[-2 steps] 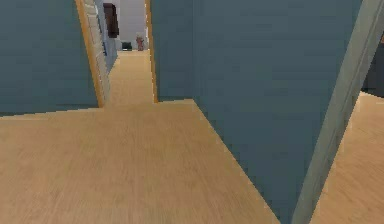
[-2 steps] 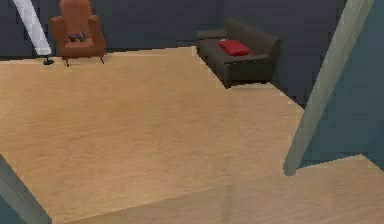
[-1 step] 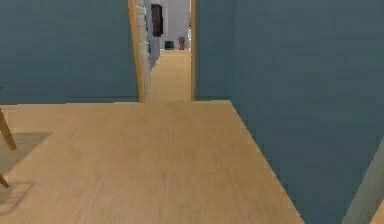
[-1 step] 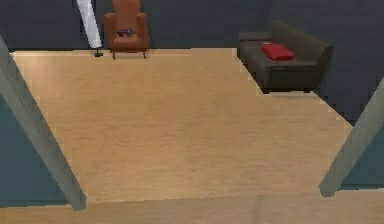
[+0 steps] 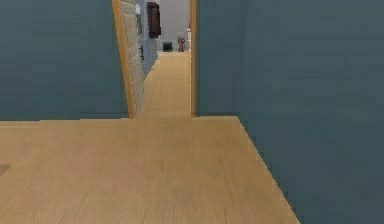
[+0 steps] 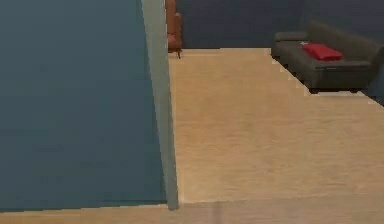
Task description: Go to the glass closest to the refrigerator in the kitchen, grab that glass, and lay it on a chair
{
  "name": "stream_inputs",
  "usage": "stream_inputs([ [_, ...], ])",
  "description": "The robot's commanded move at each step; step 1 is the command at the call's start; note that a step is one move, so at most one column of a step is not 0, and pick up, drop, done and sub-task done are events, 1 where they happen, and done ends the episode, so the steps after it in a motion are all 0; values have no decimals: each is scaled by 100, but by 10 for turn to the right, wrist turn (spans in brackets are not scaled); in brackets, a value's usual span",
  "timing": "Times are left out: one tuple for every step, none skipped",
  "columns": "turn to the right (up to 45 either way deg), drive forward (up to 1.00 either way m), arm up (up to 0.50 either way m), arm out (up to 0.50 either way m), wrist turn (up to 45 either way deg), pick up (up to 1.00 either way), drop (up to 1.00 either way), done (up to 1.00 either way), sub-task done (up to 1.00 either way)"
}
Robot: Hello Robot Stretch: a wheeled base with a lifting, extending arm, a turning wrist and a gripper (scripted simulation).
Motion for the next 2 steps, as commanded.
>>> stream_inputs([
  [-450,0,0,0,0,0,0,0,0],
  [0,100,0,0,0,0,0,0,0],
])
